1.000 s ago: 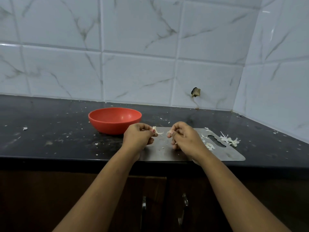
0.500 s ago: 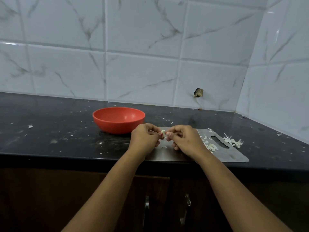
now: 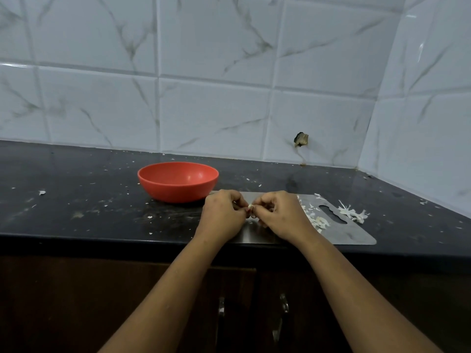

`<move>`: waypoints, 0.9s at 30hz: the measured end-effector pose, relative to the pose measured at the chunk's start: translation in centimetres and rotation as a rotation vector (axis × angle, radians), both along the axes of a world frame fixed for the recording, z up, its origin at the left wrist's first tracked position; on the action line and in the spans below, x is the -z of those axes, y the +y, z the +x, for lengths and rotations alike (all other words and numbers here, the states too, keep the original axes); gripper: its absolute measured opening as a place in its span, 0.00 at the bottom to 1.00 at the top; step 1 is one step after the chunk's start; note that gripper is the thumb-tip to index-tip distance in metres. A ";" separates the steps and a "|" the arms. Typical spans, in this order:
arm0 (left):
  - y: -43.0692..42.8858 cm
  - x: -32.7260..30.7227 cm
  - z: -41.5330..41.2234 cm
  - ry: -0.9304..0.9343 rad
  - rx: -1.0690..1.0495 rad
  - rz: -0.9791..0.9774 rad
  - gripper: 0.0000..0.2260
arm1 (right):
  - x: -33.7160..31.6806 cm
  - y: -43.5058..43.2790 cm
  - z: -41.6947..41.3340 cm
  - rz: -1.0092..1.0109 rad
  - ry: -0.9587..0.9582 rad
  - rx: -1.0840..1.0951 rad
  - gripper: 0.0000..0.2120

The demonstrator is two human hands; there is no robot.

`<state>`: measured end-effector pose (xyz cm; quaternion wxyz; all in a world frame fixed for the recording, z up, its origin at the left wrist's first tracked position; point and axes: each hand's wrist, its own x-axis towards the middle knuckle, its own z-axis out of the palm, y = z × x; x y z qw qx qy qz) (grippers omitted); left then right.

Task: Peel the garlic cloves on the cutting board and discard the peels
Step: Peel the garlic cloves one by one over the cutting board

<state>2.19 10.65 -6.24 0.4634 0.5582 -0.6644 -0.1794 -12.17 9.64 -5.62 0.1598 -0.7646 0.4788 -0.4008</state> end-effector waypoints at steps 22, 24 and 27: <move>0.5 -0.2 -0.5 0.073 -0.001 -0.026 0.02 | 0.2 0.5 0.1 0.035 -0.192 -0.007 0.10; 0.5 -0.2 -0.6 0.059 0.016 -0.019 0.02 | 0.2 0.5 0.0 0.030 -0.192 -0.005 0.10; 0.5 -0.2 -0.5 0.075 0.055 -0.006 0.03 | 0.2 0.6 0.0 0.022 -0.182 0.001 0.09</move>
